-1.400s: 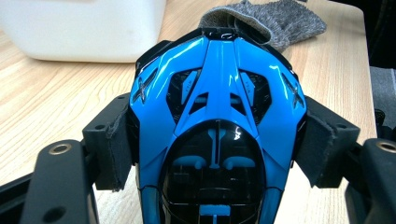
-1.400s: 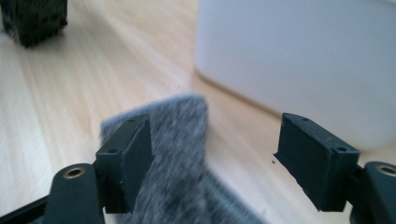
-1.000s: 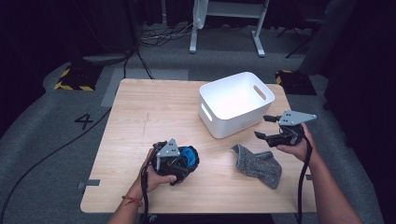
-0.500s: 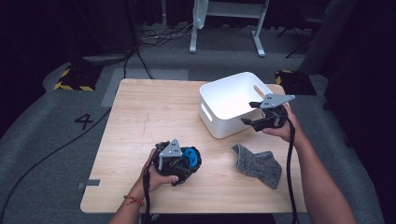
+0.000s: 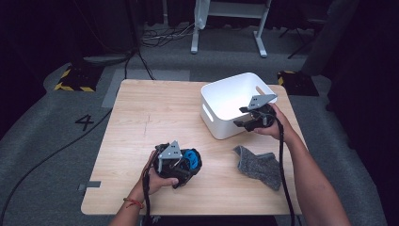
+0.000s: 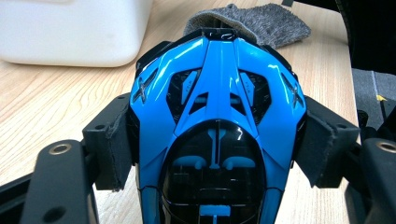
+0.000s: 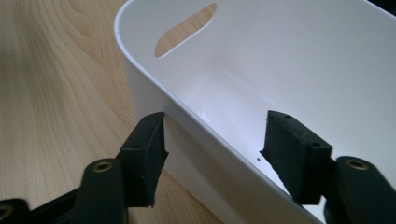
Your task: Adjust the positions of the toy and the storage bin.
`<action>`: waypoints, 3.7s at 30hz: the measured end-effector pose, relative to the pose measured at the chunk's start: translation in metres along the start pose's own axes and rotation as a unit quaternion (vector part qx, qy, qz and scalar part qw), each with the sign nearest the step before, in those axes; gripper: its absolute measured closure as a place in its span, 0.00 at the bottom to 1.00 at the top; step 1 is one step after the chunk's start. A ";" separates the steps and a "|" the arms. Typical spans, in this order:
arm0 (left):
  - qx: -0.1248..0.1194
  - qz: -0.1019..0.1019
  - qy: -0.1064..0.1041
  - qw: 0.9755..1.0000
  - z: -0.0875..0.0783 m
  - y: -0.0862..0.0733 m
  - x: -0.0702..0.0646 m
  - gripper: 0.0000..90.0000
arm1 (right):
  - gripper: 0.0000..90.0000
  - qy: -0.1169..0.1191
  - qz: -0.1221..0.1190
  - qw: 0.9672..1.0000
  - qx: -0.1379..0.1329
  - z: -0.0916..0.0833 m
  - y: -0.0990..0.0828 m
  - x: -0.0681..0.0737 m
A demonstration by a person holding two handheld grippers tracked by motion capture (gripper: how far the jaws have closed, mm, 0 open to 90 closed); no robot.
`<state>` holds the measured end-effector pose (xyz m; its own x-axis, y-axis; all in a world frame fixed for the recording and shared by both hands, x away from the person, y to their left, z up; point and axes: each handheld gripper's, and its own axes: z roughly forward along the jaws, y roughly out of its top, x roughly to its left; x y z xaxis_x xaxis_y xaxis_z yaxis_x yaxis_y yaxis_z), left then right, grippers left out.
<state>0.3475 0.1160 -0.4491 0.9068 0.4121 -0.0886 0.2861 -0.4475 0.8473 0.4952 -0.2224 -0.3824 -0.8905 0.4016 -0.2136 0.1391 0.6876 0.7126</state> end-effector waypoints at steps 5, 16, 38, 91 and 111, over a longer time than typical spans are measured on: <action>-0.002 -0.002 -0.004 1.000 0.000 0.000 0.001 0.27 | 0.71 0.034 -0.010 0.999 -0.017 -0.003 0.004 0.007; 0.001 0.001 -0.005 1.000 0.001 0.001 0.000 0.27 | 0.91 0.060 -0.036 0.997 -0.024 0.000 0.017 0.028; -0.022 0.007 0.020 1.000 -0.020 0.003 0.008 0.27 | 0.92 0.098 -0.050 0.993 -0.039 0.000 0.034 0.087; -0.016 -0.002 0.045 0.999 -0.036 0.002 0.021 0.28 | 0.27 -0.039 0.011 0.996 -0.080 -0.097 -0.015 0.088; -0.008 -0.012 0.041 0.999 -0.033 -0.006 0.024 0.28 | 0.25 -0.092 0.105 0.989 -0.048 -0.124 -0.106 0.085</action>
<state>0.3570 0.1548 -0.4387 0.8715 0.4860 -0.0661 0.3018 -0.4250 0.8534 0.3507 -0.3359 -0.3933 -0.7513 0.6388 -0.1655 0.2638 0.5207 0.8120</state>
